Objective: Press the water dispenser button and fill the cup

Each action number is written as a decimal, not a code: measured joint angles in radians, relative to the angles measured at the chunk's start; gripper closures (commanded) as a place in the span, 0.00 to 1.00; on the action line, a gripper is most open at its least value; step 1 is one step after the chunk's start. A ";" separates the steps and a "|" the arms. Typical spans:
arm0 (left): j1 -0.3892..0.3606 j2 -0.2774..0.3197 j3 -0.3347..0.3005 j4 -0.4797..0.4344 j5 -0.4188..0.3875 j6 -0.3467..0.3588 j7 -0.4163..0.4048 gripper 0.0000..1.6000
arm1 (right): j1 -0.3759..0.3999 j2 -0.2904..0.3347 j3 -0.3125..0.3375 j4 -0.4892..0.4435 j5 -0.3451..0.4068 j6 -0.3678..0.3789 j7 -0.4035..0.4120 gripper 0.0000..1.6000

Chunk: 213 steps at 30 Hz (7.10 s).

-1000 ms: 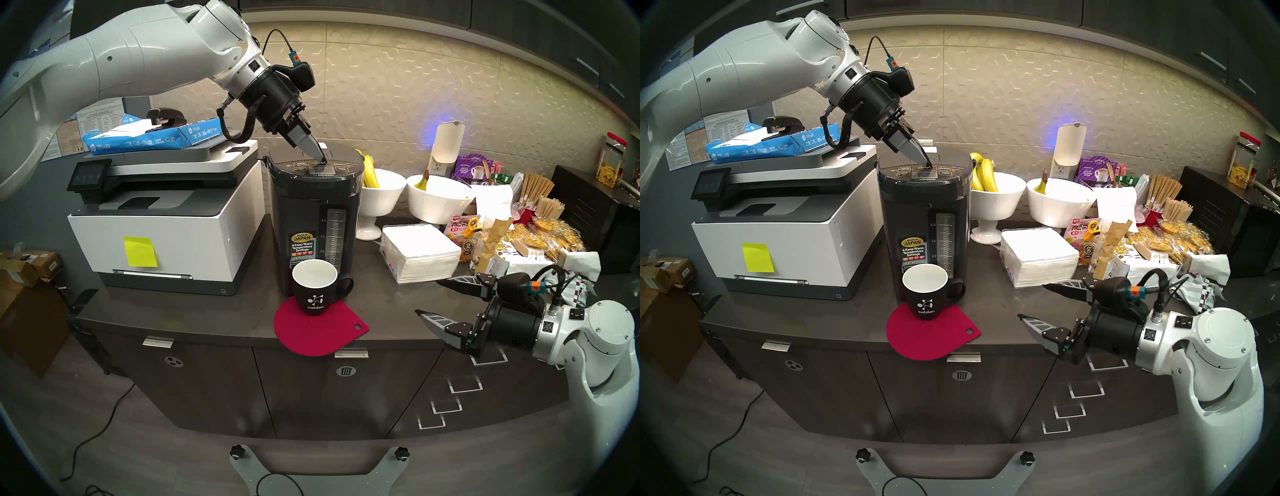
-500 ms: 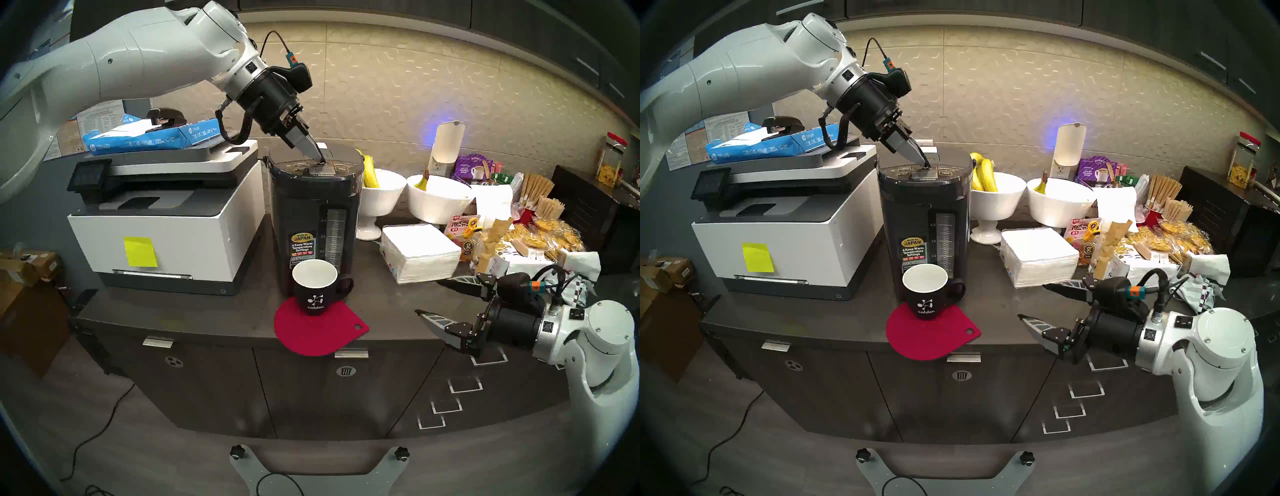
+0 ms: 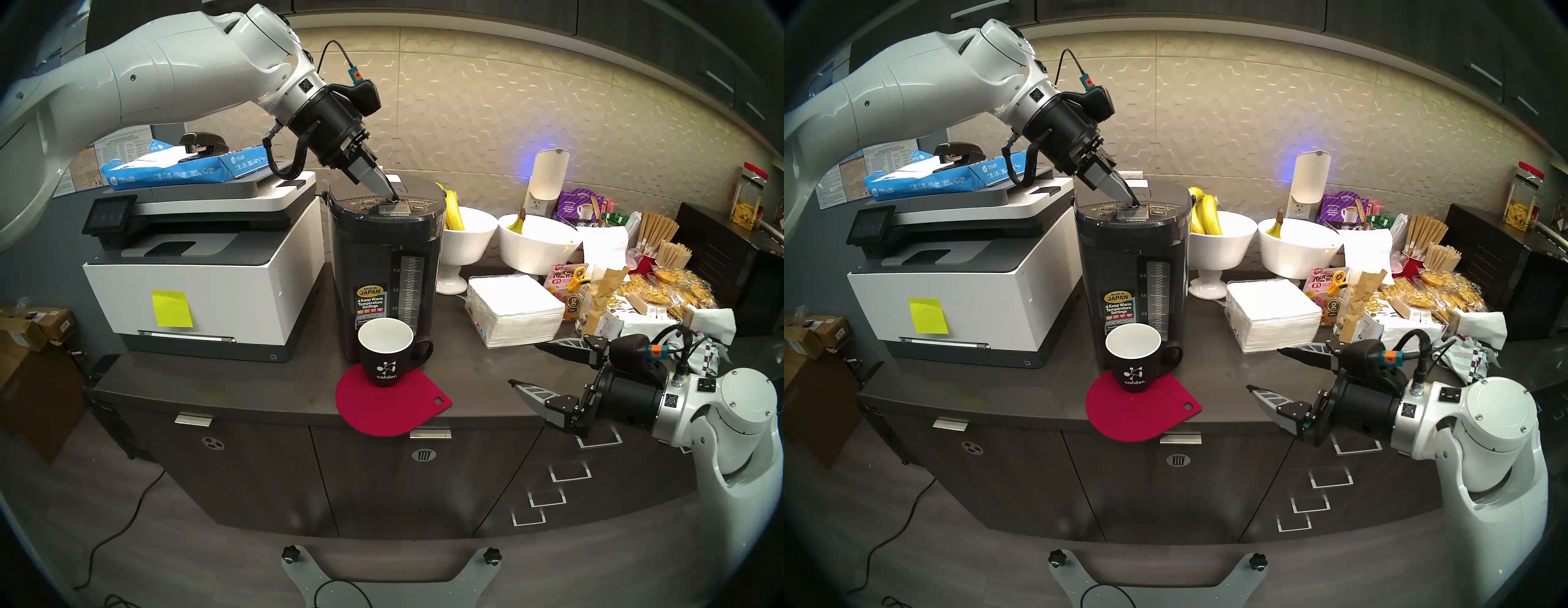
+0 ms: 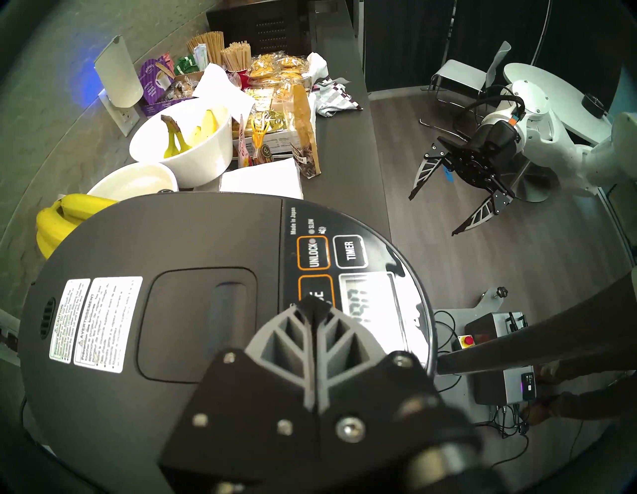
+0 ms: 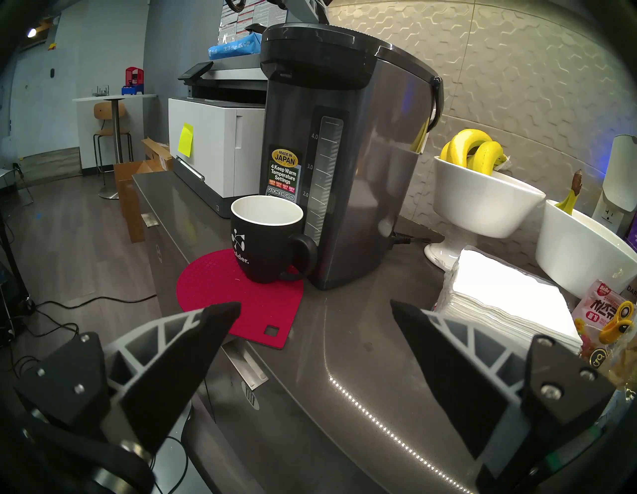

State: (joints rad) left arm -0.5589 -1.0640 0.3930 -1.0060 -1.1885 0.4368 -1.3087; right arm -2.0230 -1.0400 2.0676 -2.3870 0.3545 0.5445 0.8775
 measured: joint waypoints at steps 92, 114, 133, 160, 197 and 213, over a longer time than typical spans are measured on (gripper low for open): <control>-0.001 0.006 0.011 -0.008 -0.008 -0.029 -0.005 1.00 | 0.000 0.000 0.000 0.000 0.000 0.000 0.000 0.00; -0.001 0.000 0.015 0.000 -0.008 -0.032 -0.014 1.00 | 0.000 0.000 0.000 0.000 0.000 0.000 0.000 0.00; -0.001 -0.004 0.018 0.006 -0.008 -0.033 -0.021 1.00 | 0.000 0.000 0.000 0.000 0.000 0.000 0.000 0.00; -0.003 -0.004 0.020 0.002 -0.008 -0.032 -0.020 1.00 | 0.000 0.000 0.000 0.000 0.000 0.000 0.000 0.00; -0.001 -0.007 0.021 0.009 -0.013 -0.033 -0.022 1.00 | 0.000 0.000 0.000 0.000 0.000 0.000 0.000 0.00; 0.001 -0.013 0.023 0.019 -0.013 -0.035 -0.031 1.00 | 0.000 0.000 0.000 0.000 0.000 0.000 0.000 0.00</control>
State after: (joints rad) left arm -0.5582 -1.0774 0.4157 -0.9870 -1.2012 0.4016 -1.3393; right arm -2.0230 -1.0400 2.0676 -2.3868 0.3545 0.5445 0.8776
